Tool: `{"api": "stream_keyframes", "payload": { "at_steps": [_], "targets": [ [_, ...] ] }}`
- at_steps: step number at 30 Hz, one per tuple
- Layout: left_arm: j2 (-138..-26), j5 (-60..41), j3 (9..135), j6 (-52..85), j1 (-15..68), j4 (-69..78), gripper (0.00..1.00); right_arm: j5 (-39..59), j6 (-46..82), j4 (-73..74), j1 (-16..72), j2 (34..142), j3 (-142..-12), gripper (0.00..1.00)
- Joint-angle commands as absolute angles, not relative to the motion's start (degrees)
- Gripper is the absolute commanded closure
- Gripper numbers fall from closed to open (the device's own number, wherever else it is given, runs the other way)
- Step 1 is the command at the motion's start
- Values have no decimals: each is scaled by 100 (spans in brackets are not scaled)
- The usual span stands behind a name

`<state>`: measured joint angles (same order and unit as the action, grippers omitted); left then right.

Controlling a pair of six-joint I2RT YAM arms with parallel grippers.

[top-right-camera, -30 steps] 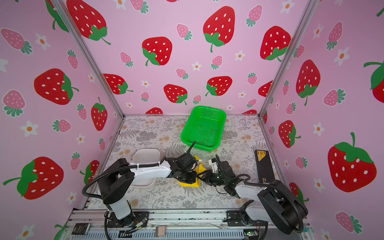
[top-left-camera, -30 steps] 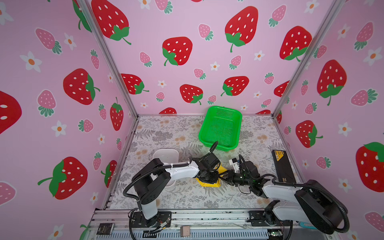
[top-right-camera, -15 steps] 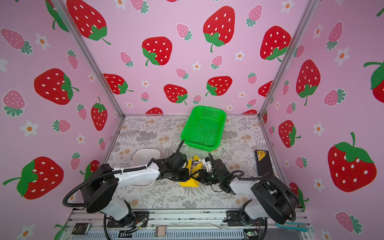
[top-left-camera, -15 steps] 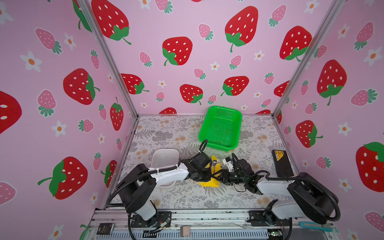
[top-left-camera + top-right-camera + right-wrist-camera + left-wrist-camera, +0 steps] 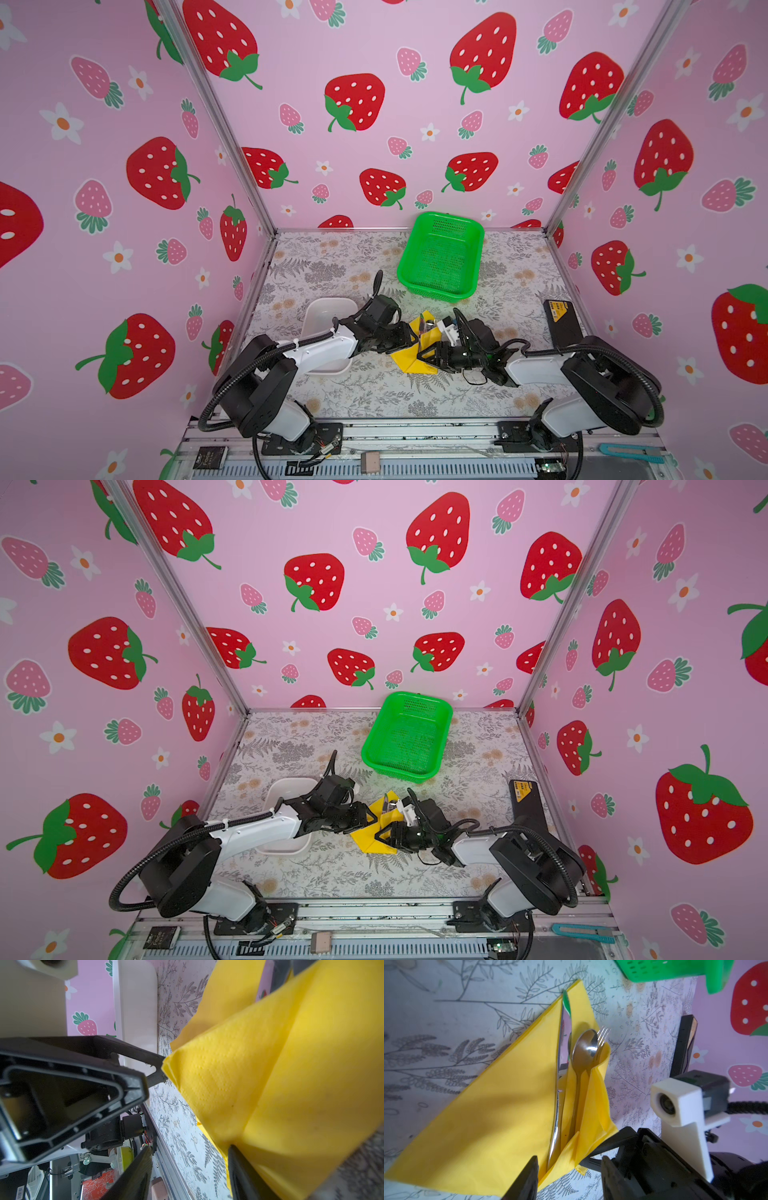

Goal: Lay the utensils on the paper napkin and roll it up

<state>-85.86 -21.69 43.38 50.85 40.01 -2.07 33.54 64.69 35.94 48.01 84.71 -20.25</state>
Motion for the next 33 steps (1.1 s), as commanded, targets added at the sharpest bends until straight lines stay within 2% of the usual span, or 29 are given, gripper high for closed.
{"api": "stream_keyframes", "payload": {
  "at_steps": [1,14,21,28,33],
  "targets": [
    [-8820,-2584,4540,5081,3985,32,47,3305,6425,3689,4834,8492,-2037,40],
    [-9110,-2893,4800,5001,3983,487,41,3318,6372,3751,4833,8497,-2057,40],
    [-9277,-2828,4981,4922,3973,144,39,3349,6381,3797,4832,8501,-2038,40],
    [-9647,-2720,5194,4949,3964,-81,49,3352,6390,3797,4830,8526,-2036,40],
    [-9737,-2668,5216,4953,3956,-150,63,3357,6389,3788,4829,8500,-2015,40]
  ]
}}
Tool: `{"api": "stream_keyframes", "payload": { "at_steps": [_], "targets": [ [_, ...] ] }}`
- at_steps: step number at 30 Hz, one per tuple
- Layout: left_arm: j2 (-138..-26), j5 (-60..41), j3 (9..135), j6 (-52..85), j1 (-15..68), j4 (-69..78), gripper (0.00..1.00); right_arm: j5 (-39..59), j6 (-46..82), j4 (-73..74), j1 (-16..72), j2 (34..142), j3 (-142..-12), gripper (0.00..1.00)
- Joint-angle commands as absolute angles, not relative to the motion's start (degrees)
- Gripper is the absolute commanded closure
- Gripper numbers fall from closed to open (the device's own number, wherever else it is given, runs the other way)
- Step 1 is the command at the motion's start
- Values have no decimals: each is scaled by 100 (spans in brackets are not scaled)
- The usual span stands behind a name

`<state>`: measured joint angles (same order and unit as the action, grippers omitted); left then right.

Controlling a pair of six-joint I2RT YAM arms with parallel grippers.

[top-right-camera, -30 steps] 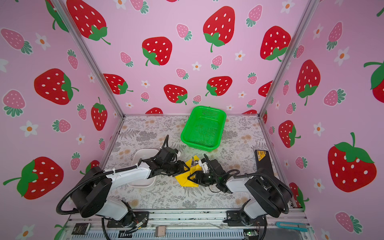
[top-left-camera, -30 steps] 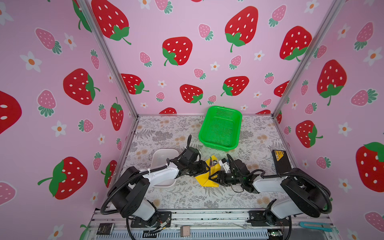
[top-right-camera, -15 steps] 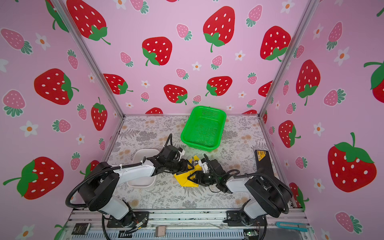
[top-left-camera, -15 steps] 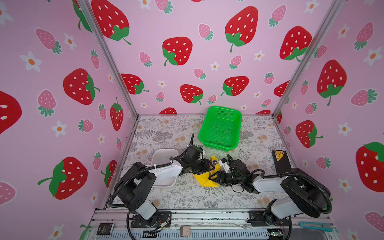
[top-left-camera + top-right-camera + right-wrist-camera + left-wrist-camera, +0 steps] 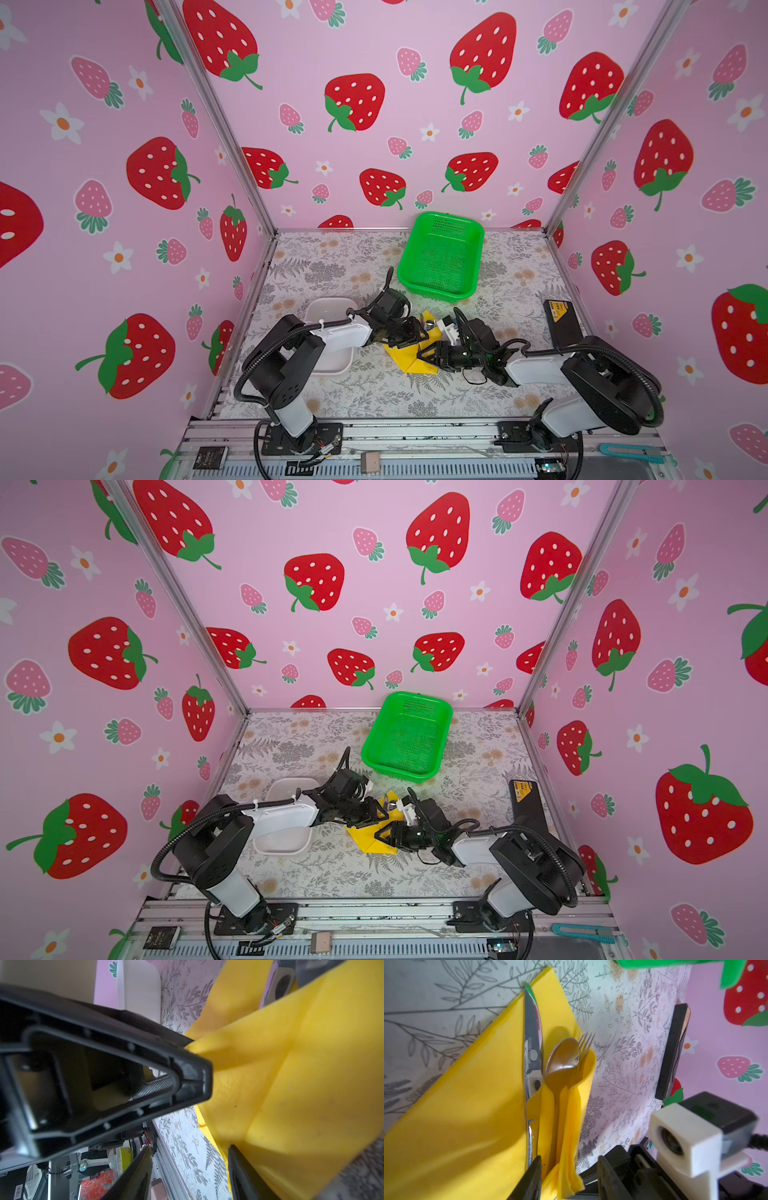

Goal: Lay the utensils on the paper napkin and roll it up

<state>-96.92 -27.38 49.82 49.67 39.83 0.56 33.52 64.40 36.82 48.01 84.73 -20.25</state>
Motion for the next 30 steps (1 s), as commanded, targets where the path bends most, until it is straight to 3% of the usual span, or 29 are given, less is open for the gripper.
{"api": "stream_keyframes", "payload": {
  "at_steps": [1,4,9,14,19,30],
  "targets": [
    [-9753,-2659,5229,4942,3955,-179,66,3348,6390,3788,4830,8491,-2015,40],
    [-9792,-2508,5273,4931,3930,-422,83,3242,6437,3741,4834,8354,-1981,40],
    [-9616,-2497,5118,4924,3902,-318,98,2607,6548,3317,4784,7629,-1791,40],
    [-9409,-2452,4990,4820,3885,-350,100,1786,6610,2436,4692,6867,-1556,44],
    [-9361,-2426,4816,4867,3885,-279,100,1443,6679,2032,4673,6486,-1352,57],
    [-9405,-2254,4771,4710,3877,-391,100,1506,6562,1775,4676,6629,-1433,68]
  ]
}}
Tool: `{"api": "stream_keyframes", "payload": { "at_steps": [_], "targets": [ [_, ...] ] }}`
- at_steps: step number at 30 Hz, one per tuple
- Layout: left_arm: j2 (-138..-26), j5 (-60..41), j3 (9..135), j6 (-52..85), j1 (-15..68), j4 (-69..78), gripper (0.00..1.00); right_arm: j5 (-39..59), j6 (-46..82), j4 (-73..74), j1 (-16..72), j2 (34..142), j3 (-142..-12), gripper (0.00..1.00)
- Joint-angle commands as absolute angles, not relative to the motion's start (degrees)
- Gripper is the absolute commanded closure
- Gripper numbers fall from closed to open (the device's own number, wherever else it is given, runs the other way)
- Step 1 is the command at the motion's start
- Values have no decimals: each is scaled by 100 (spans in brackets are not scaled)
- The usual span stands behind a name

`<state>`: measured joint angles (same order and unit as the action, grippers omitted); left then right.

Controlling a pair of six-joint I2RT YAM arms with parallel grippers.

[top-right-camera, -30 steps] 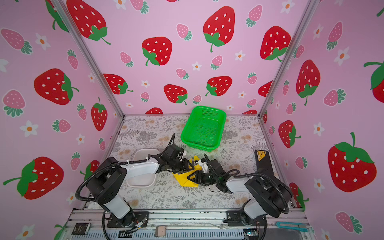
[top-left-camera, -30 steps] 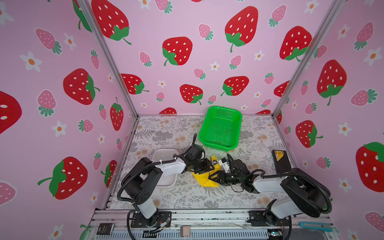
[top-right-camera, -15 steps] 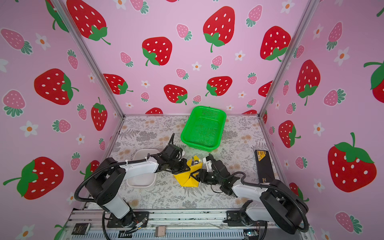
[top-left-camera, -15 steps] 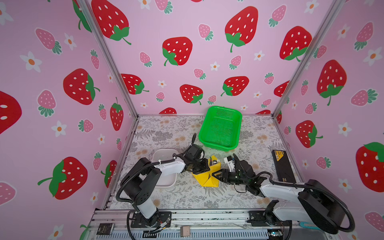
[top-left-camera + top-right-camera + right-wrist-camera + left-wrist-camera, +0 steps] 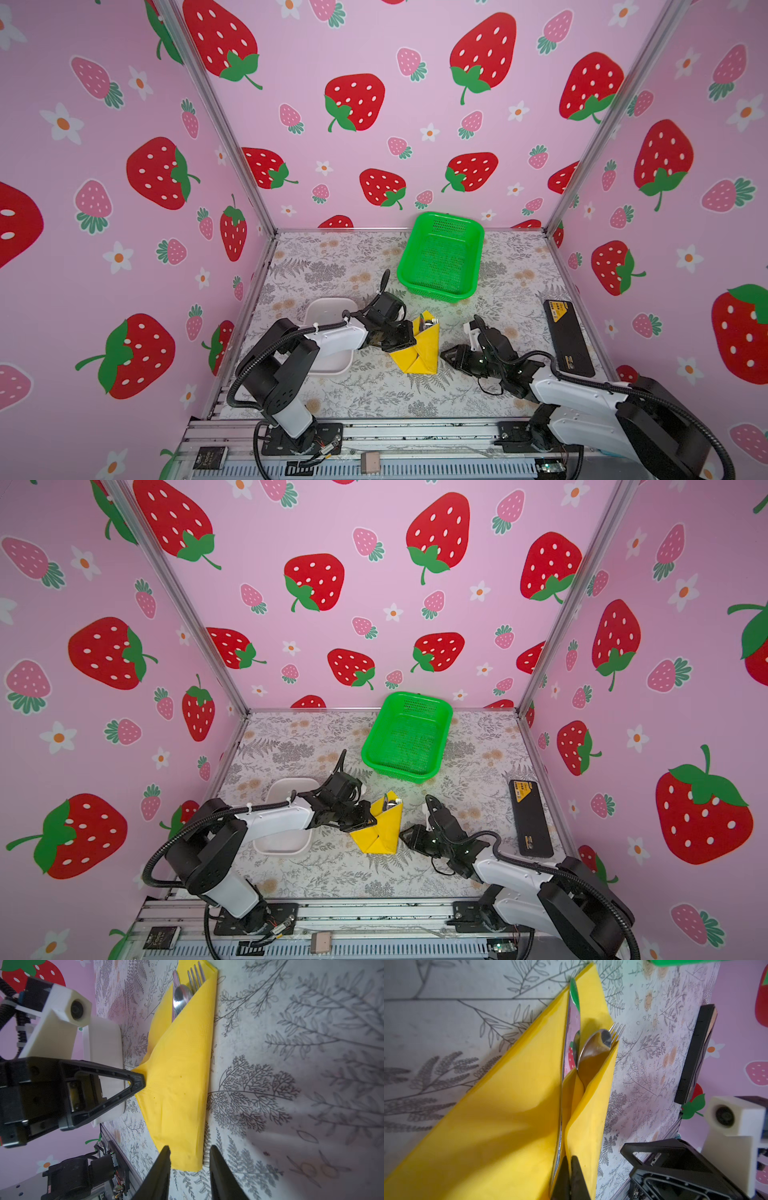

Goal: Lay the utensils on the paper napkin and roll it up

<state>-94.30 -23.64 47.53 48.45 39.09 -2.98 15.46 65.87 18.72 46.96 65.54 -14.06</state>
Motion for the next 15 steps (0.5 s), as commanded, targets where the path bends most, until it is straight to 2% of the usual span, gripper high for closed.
{"api": "stream_keyframes", "payload": {
  "at_steps": [1,15],
  "targets": [
    [-9412,-2228,4811,4663,3876,-460,100,1557,6536,1776,4674,6673,-1469,70],
    [-9455,-1950,4728,4474,3876,-598,100,1888,6324,1888,4710,7077,-1707,77]
  ]
}}
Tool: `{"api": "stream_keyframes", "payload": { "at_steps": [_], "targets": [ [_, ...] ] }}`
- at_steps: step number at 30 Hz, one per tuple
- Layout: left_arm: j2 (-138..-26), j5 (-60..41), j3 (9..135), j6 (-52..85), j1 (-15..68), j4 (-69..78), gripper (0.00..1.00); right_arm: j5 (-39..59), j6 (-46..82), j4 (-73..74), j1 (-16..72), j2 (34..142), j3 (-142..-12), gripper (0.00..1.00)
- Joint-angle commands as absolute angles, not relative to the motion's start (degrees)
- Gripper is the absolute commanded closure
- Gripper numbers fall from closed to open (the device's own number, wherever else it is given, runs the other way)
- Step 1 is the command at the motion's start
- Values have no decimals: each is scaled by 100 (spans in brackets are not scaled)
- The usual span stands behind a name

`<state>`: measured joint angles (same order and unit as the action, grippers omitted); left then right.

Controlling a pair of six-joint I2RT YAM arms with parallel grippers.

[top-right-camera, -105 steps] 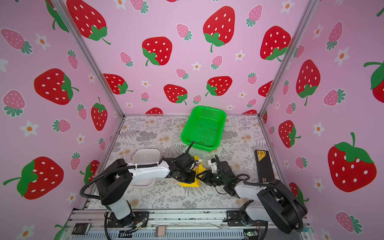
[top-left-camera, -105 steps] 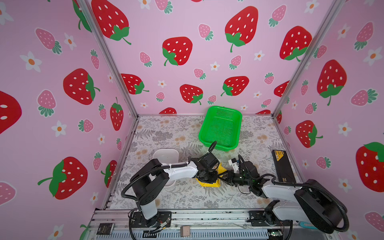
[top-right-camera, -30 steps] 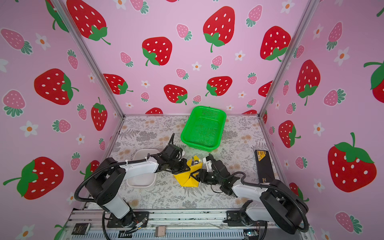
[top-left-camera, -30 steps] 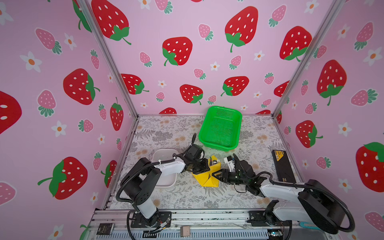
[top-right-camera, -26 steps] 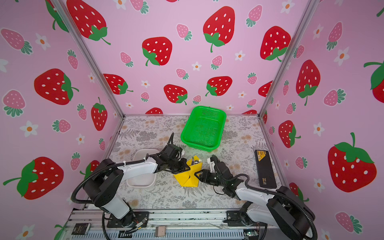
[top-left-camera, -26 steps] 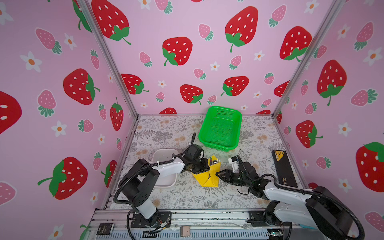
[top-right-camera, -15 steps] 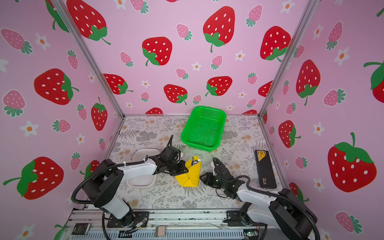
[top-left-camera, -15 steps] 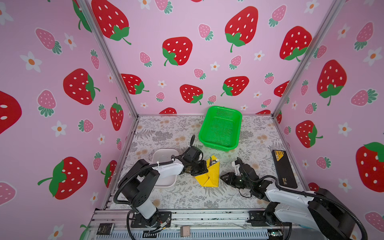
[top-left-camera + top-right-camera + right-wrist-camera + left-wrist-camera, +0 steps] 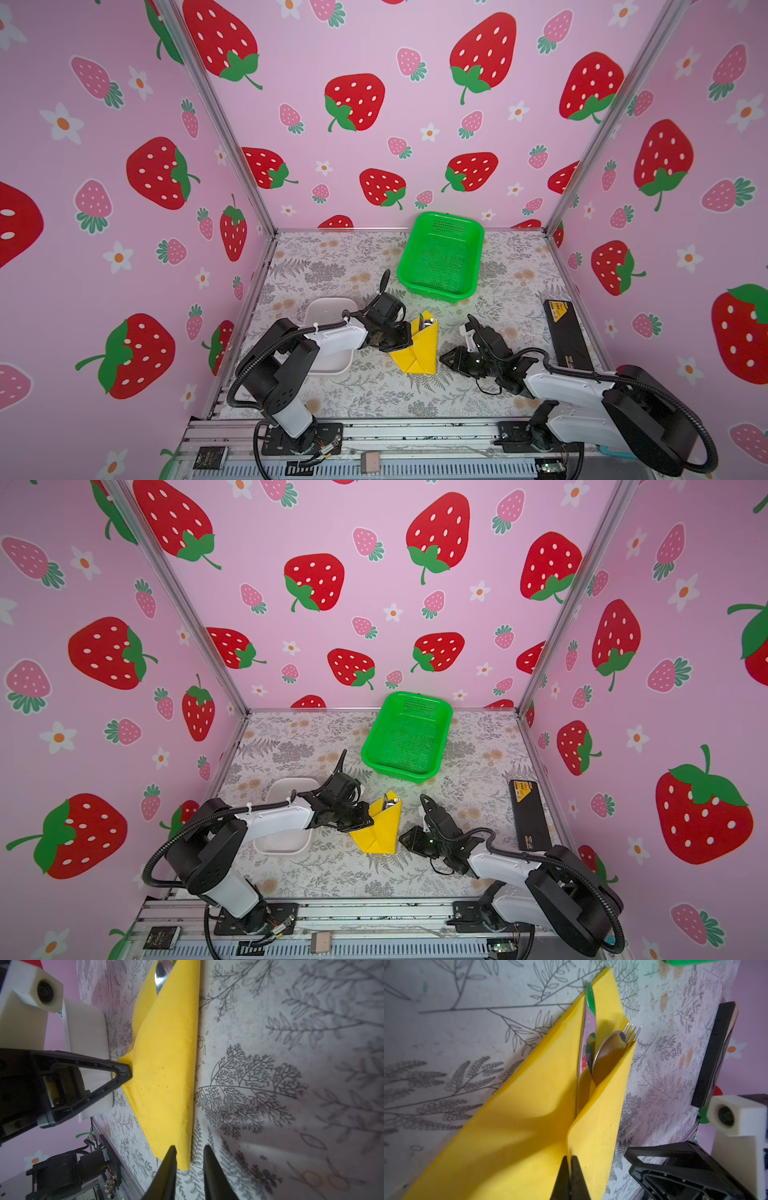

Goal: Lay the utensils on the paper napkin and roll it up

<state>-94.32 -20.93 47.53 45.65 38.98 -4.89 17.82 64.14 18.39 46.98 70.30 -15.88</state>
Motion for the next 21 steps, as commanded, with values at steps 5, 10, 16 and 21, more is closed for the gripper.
{"api": "stream_keyframes", "payload": {
  "at_steps": [5,10,16,21],
  "targets": [
    [-9510,-1891,4736,4441,3876,-616,100,2047,6234,1907,4781,7162,-1764,82],
    [-9545,-1826,4691,4436,3876,-625,100,2211,6103,1907,4959,7337,-1885,86],
    [-9549,-1722,4728,4351,3876,-739,100,2286,5943,1897,5255,7694,-2184,90],
    [-9580,-1721,4750,4351,3879,-745,100,2303,5881,1911,5430,8165,-2432,93]
  ]
}}
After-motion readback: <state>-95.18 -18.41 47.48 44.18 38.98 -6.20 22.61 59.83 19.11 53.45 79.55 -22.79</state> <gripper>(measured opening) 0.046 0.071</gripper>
